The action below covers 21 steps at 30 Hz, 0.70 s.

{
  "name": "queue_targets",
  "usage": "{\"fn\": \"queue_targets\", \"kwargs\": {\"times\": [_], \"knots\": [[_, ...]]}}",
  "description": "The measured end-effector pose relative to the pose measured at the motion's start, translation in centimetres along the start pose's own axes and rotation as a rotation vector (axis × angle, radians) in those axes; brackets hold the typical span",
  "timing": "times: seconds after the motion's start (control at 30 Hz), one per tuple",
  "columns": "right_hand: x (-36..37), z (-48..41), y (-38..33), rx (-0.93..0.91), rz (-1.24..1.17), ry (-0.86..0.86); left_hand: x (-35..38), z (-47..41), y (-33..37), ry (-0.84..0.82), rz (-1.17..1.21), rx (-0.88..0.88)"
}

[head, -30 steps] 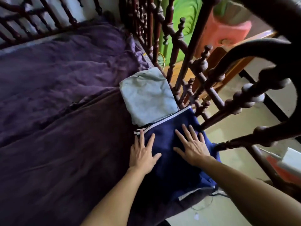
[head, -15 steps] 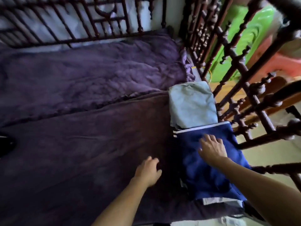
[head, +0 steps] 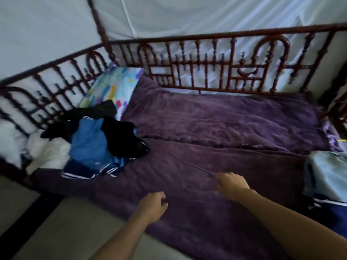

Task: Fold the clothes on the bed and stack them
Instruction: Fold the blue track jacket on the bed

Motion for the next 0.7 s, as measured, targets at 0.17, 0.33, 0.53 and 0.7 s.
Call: {"fn": "queue_targets", "kwargs": {"times": [0.17,0.33,0.53,0.7], "knots": [[-0.7,-5.7,-14.7,-0.145,0.030,-0.016,-8.8,2.6,-13.3,0.148,0.059,-0.126],[-1.9,-10.1,-27.4,-0.296,0.073,0.000,-13.9,4.1,-24.1,0.234,0.126,-0.227],[-0.2,-16.7,-37.7,-0.388,0.058,-0.059,-17.2,2.8,-32.9,0.244,0.153,-0.267],[4.3,-23.7,-44.0,-0.410,0.014,-0.149,-18.2,-2.3,-40.7,0.194,0.193,-0.289]]}}
Point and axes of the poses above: each hand's wrist, its own z-axis away from the middle knuckle, its own x-axis out of the palm, y = z × x, the point moved 10 cm from there along -z, towards the middle knuckle, and after that the axes turned 7 degrees about -x, right-handed, at the moved point
